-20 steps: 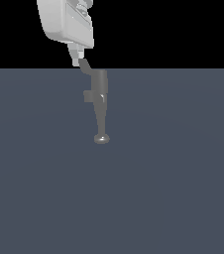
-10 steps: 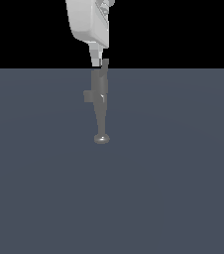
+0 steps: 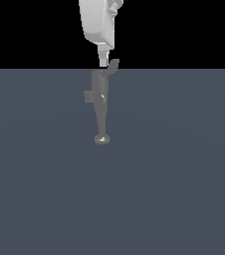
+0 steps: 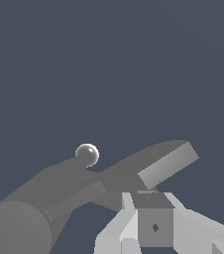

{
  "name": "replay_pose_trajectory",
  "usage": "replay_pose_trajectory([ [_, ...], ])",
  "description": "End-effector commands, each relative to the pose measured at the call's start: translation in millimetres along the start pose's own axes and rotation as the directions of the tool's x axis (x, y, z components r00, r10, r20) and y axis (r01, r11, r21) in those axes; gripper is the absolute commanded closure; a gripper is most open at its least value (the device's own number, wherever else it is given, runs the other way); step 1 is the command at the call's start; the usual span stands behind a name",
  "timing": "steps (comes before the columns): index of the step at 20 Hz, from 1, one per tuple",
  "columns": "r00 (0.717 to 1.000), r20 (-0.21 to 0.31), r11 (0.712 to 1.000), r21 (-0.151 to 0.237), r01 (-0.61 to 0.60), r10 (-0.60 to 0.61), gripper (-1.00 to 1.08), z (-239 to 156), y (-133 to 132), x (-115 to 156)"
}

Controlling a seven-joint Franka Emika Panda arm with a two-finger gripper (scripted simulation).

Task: Turn on the faucet by rotating a designated handle.

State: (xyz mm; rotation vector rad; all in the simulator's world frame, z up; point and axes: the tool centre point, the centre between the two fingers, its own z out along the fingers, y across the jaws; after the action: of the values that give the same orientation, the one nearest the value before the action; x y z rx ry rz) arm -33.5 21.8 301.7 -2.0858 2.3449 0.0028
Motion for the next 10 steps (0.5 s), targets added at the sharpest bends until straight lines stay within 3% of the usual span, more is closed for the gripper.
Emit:
replay_pose_trajectory([
  [1, 1.0, -0.002, 1.0, 0.002, -0.021, 0.021, 1.08, 0.8, -8.4, 17.3],
  [10, 1.0, -0.003, 1.0, 0.001, -0.029, 0.029, 1.08, 1.0, -25.9, 40.6],
])
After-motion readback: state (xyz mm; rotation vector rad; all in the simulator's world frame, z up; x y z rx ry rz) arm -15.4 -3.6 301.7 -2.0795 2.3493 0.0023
